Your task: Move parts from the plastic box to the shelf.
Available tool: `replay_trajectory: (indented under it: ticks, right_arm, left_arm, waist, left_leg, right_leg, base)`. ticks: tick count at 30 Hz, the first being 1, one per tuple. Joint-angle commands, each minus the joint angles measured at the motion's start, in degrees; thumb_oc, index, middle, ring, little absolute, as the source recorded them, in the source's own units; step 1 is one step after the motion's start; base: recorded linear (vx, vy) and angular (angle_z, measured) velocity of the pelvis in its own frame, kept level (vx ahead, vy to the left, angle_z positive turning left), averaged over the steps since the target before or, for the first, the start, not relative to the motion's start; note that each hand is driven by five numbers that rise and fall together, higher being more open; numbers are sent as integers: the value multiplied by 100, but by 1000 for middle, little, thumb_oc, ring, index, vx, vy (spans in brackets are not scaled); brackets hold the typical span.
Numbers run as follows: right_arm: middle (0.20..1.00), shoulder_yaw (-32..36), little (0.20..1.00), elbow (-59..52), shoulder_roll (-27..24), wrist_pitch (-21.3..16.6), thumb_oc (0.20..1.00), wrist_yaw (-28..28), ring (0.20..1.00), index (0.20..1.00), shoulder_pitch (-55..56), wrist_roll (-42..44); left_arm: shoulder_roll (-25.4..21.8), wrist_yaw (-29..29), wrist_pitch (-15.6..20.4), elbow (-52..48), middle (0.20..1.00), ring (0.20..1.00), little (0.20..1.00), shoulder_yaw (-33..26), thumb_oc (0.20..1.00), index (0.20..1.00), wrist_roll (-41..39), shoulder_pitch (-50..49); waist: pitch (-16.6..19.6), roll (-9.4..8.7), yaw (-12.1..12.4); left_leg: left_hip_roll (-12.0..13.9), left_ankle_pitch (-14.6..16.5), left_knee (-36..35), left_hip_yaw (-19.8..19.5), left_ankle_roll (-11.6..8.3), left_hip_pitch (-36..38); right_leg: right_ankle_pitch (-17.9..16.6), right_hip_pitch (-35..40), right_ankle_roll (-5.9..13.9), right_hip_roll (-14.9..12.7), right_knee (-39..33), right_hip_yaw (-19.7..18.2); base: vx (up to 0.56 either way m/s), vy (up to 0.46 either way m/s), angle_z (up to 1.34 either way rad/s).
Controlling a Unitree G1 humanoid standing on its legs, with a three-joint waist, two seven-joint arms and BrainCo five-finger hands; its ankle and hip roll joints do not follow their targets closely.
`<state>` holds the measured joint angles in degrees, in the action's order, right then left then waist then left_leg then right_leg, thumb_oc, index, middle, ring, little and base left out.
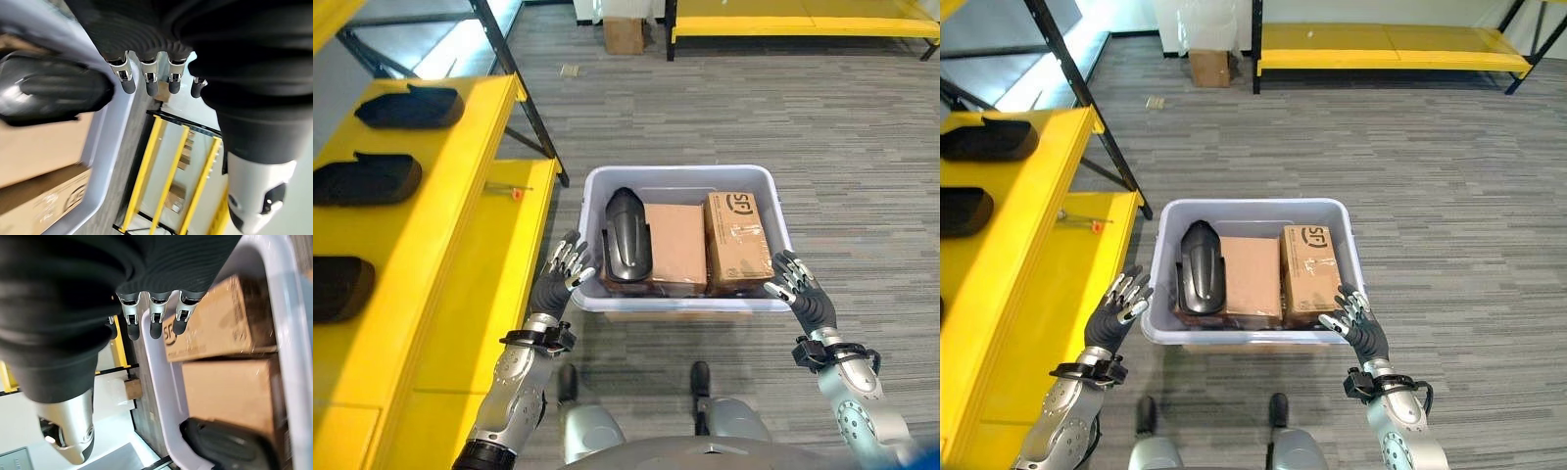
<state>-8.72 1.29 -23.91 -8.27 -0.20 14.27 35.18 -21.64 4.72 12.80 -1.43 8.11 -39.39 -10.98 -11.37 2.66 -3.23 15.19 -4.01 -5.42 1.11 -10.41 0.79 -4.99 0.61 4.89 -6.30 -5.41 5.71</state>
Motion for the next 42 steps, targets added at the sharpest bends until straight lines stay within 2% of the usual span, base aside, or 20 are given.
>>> replay_trajectory:
  ticks: [1, 4, 9, 11, 13, 14, 17, 21, 24, 31, 33, 39, 42]
  right_arm:
    - [1000, 55, 1000, -439, -27, -255, 1000, 152, 1000, 1000, -32, 4]
    - [1000, 35, 1000, -612, -44, -281, 1000, 142, 1000, 1000, -109, -268]
    - [1000, 30, 1000, -1066, -360, -488, 1000, 64, 1000, 1000, -543, -1014]
    - [1000, -108, 1000, -1659, -657, -699, 1000, -14, 1000, 1000, -1177, -1409]
    - [1000, -187, 1000, -1900, -783, -754, 1000, 69, 1000, 1000, -1382, -1512]
    - [1000, -361, 1000, -2341, -1043, -800, 1000, 3, 1000, 1000, -1890, -1929]
    - [1000, -646, 1000, -2632, -1286, -834, 1000, 33, 1000, 1000, -2573, -2085]
    - [1000, -1141, 1000, -3373, -1855, -952, 1000, -150, 1000, 1000, -4146, -2971]
    - [1000, -1556, 1000, -3600, -1975, -992, 1000, -246, 1000, 1000, -5175, -3060]
    - [1000, -1959, 1000, -3442, -1752, -908, 1000, -342, 1000, 1000, -5734, -2930]
    - [1000, -2022, 1000, -3373, -1563, -881, 1000, -462, 1000, 1000, -5706, -3033]
    - [1000, -2048, 1000, -3345, -1415, -873, 1000, -643, 1000, 1000, -5767, -3138]
    - [1000, -2027, 1000, -3276, -1215, -858, 1000, -793, 1000, 1000, -5747, -3145]
  left_arm:
    - [-316, 181, 322, -493, 1000, 1000, 1000, -101, 1000, 1000, -20, -199]
    - [-457, 165, 348, -491, 1000, 1000, 1000, 4, 1000, 1000, 22, -14]
    - [-521, 59, 396, -443, 1000, 1000, 1000, 8, 1000, 1000, 193, 218]
    - [-478, -86, 457, -296, 1000, 1000, 1000, 63, 1000, 1000, 189, 465]
    - [-469, -133, 469, -245, 1000, 1000, 1000, 64, 1000, 1000, 242, 522]
    - [-486, -148, 474, -214, 1000, 1000, 1000, 109, 1000, 1000, 255, 618]
    - [-516, -154, 467, -194, 1000, 1000, 1000, 162, 1000, 1000, 326, 709]
    - [-598, -152, 472, -256, 1000, 1000, 1000, 249, 1000, 1000, 389, 866]
    - [-666, -226, 508, -236, 1000, 1000, 1000, 337, 1000, 1000, 409, 1005]
    - [-592, -525, 588, -63, 1000, 1000, 1000, 698, 1000, 1000, 456, 1649]
    - [-384, -886, 674, 245, 1000, 1000, 1000, 902, 1000, 1000, 659, 2186]
    - [-139, -1318, 780, 667, 1000, 1000, 1000, 1022, 1000, 1000, 861, 2725]
    - [25, -1791, 834, 1141, 1000, 1000, 1000, 1074, 1000, 1000, 1151, 3235]
  waist:
    - [249, -235, 103]
    - [219, -383, 72]
    - [229, -539, 60]
    - [183, -625, 61]
    - [168, -639, 68]
    - [140, -660, 94]
    - [75, -672, 120]
    - [-129, -648, 150]
    - [-299, -644, 157]
    - [-794, -608, 76]
    - [-1024, -658, -15]
    - [-1242, -722, -91]
    - [-1427, -795, -178]
  left_leg:
    - [-77, -240, 167, 190, 326, -297]
    - [-270, 37, 462, 316, 419, -440]
    - [-334, 135, 490, 468, 472, -497]
    - [-338, 164, 522, 532, 479, -545]
    - [-335, 162, 514, 558, 480, -562]
    - [-332, 158, 493, 598, 477, -588]
    - [-311, 144, 484, 626, 469, -618]
    - [-261, 106, 503, 658, 440, -736]
    - [-218, 83, 572, 658, 420, -881]
    - [-177, 46, 731, 707, 404, -1188]
    - [-148, 10, 767, 748, 395, -1364]
    - [-115, -34, 846, 790, 373, -1622]
    - [-109, -66, 920, 826, 353, -1879]
  right_leg:
    - [520, 92, 389, -814, 523, 9]
    - [367, 64, 538, -1046, 427, 8]
    - [285, -83, 632, -1119, 373, -86]
    - [242, -200, 647, -1136, 346, -150]
    - [242, -254, 646, -1131, 348, -177]
    - [241, -325, 640, -1126, 346, -204]
    - [251, -408, 629, -1107, 360, -245]
    - [278, -604, 598, -1075, 428, -282]
    - [281, -807, 563, -1034, 522, -352]
    - [291, -1318, 504, -988, 835, -506]
    - [252, -1623, 496, -942, 944, -615]
    - [200, -1950, 502, -909, 1049, -675]
    - [121, -2238, 514, -854, 1121, -751]
  base:
    - [99, 208, 12]
    - [69, 182, 11]
    - [45, 67, -7]
    - [1, 15, -22]
    - [-11, 4, -24]
    - [-9, 1, -19]
    - [-24, -12, -20]
    - [-64, -17, -6]
    - [-85, -15, 1]
    - [-89, -5, -4]
    - [-128, -32, -10]
    - [-56, -29, -12]
    - [-76, -28, -10]
